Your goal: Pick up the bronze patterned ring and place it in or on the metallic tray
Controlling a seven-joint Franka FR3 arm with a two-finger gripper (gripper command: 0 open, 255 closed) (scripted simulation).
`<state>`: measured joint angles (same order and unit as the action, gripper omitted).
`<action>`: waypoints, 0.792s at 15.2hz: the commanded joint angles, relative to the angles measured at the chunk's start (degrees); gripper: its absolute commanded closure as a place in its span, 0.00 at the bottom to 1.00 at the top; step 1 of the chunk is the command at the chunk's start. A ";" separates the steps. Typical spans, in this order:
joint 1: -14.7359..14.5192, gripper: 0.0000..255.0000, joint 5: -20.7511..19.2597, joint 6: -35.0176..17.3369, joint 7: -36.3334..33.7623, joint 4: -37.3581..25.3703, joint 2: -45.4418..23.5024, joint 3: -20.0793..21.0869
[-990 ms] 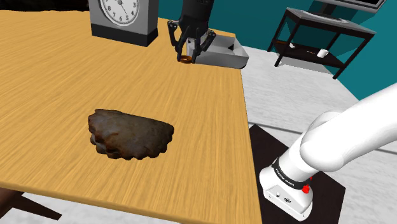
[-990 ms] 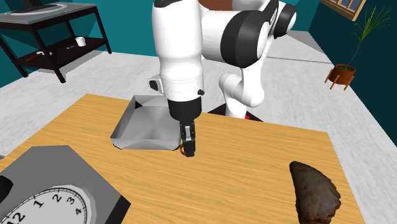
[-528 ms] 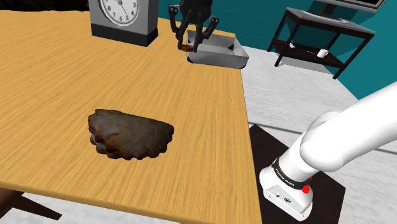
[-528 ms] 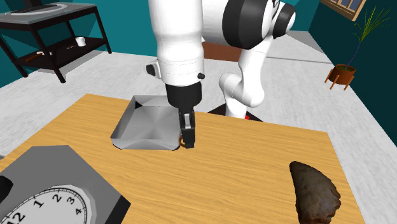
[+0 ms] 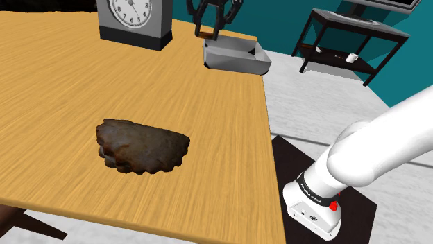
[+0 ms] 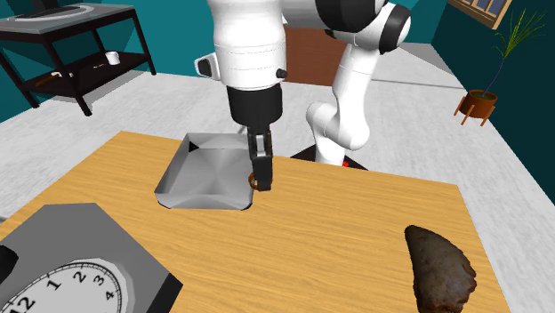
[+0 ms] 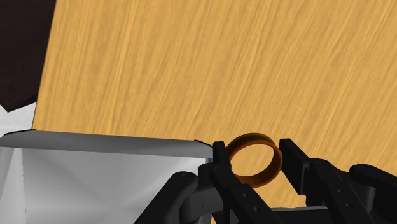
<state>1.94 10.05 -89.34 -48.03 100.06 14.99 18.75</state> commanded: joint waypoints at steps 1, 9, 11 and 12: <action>0.04 1.00 -0.16 1.46 -0.26 -1.97 -0.54 0.02; 3.51 1.00 -0.92 4.10 9.83 -1.40 1.27 -6.92; 4.49 1.00 -1.32 4.67 12.66 -1.57 1.27 -8.84; 4.99 1.00 -1.54 4.96 14.07 -1.76 1.18 -9.79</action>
<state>6.32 8.72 -84.85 -35.80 98.28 15.92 10.18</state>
